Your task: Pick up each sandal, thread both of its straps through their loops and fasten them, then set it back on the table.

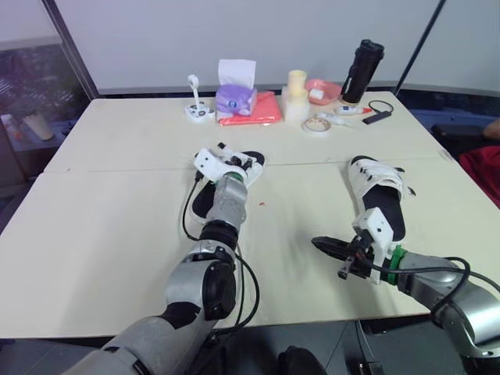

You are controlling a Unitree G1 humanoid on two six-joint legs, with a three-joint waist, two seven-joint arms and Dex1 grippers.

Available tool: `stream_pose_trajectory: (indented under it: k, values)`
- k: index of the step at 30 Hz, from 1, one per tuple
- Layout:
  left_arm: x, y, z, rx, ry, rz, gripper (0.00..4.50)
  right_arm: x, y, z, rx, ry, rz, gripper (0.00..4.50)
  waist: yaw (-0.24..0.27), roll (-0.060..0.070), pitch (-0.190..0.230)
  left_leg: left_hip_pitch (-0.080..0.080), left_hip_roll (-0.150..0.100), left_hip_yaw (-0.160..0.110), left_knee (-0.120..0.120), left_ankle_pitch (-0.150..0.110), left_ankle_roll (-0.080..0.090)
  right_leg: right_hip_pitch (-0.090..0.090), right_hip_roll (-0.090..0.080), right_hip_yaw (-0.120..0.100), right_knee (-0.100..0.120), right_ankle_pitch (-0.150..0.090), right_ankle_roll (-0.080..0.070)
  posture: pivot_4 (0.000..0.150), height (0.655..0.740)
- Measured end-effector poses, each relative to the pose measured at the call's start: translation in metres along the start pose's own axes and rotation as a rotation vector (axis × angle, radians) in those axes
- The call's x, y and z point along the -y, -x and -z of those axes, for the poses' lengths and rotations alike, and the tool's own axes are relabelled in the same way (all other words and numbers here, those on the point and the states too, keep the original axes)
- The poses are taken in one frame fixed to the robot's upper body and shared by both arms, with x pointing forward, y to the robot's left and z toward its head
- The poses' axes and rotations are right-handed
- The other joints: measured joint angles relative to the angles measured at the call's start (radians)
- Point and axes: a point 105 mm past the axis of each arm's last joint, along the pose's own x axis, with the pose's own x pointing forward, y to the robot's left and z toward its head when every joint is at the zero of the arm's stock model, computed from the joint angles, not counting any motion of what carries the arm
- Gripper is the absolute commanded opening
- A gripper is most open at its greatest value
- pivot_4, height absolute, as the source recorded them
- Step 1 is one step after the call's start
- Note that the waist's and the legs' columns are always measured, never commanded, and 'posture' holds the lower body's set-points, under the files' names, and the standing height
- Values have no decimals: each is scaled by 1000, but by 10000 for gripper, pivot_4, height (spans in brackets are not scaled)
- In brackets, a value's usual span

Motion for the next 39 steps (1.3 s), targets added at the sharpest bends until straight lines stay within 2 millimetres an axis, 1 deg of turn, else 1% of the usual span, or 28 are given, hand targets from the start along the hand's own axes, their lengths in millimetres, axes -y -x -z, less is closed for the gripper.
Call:
stream_pose_trajectory:
  k: [3, 4, 7, 8, 10, 15, 22, 25, 27, 29, 31, 34, 36, 39]
  values:
    - [4, 1, -3, 11, -30, 3, 43357, -2, 0, -5, 35, -12, -5, 0, 0, 0, 0, 0, 0, 0, 0, 0, 0, 0, 0, 0, 0, 0, 0, 1500, 7400]
    - [5, 2, -5, 16, -44, 3, 44256, -3, -1, -6, 42, -16, -9, 0, -1, 0, 0, 0, 0, 0, 0, 0, 0, 0, 0, 0, 0, 0, 0, 1500, 7400]
    - [2, 6, -16, 20, -112, -23, 44256, -3, 0, -8, 53, -19, -7, 0, -2, 0, 0, 0, 0, 0, 0, 0, 0, 0, 0, 0, 0, 0, 0, 1500, 7400]
    - [-5, 10, -20, 9, -152, -53, 44256, -3, 0, -8, 56, -17, -5, 0, -5, 0, 0, 0, 0, 0, 0, 0, -1, 0, 0, 0, 0, 0, 0, 1500, 7400]
    - [-13, 17, -24, -16, -214, -88, 44256, -2, 1, -9, 59, -14, 0, 0, -8, 1, 0, 0, 0, 0, 0, 1, -1, 0, 0, 1, 1, 0, 0, 1500, 7400]
    - [-29, 39, -44, -69, -244, -173, 44256, -2, 1, -11, 72, -3, -2, 0, -19, 2, -2, 1, 0, -1, 0, 0, -1, 0, 0, 1, 3, 0, 0, 1500, 7400]
    - [-38, 59, -58, -122, -195, -233, 44256, 0, 1, -10, 69, 1, 1, 0, -23, 2, -2, 1, 1, 0, 0, 0, -1, 0, 0, 1, 3, 0, 0, 1500, 7400]
    - [-40, 72, -62, -156, -254, -224, 44256, 0, 2, -9, 61, 2, -3, 0, -22, 2, -2, 1, 0, 0, 0, 0, -1, -1, 1, 2, 3, 0, 0, 1500, 7400]
    - [-42, 76, -65, -189, -333, -223, 44256, 2, 1, -9, 60, -2, -6, 0, -19, 2, -2, 1, 0, 0, 2, 0, -1, 0, 0, 1, 4, 0, 0, 1500, 7400]
    - [-44, 78, -65, -219, -358, -230, 44256, 4, 2, -7, 57, -6, -5, 0, -16, 2, -2, 1, 0, -1, 2, 0, -1, 1, 0, 1, 4, 0, 0, 1500, 7400]
    - [-43, 80, -62, -253, -361, -219, 44256, 5, 1, -8, 59, -6, -2, 0, -10, 2, -2, 1, 0, 0, 2, 0, -1, 1, 0, 1, 4, 0, 0, 1500, 7400]
    - [-37, 80, -56, -292, -274, -180, 44256, 8, 0, -10, 63, 2, -2, 0, 0, 1, -2, 1, 0, 0, 3, 0, -1, 1, 0, 1, 4, 0, 0, 1500, 7400]
    - [-29, 79, -59, -290, -201, -123, 44256, 8, -1, -10, 64, 4, -5, 0, 1, 1, -2, 1, 0, 0, 3, 1, -1, 1, 0, 1, 4, 0, 0, 1500, 7400]
    - [-13, 80, -64, -280, -152, -18, 44256, 8, -1, -10, 63, 4, -8, 0, 1, 1, -2, 1, 0, 0, 3, 1, -1, 1, 0, 1, 4, 0, 0, 1500, 7400]
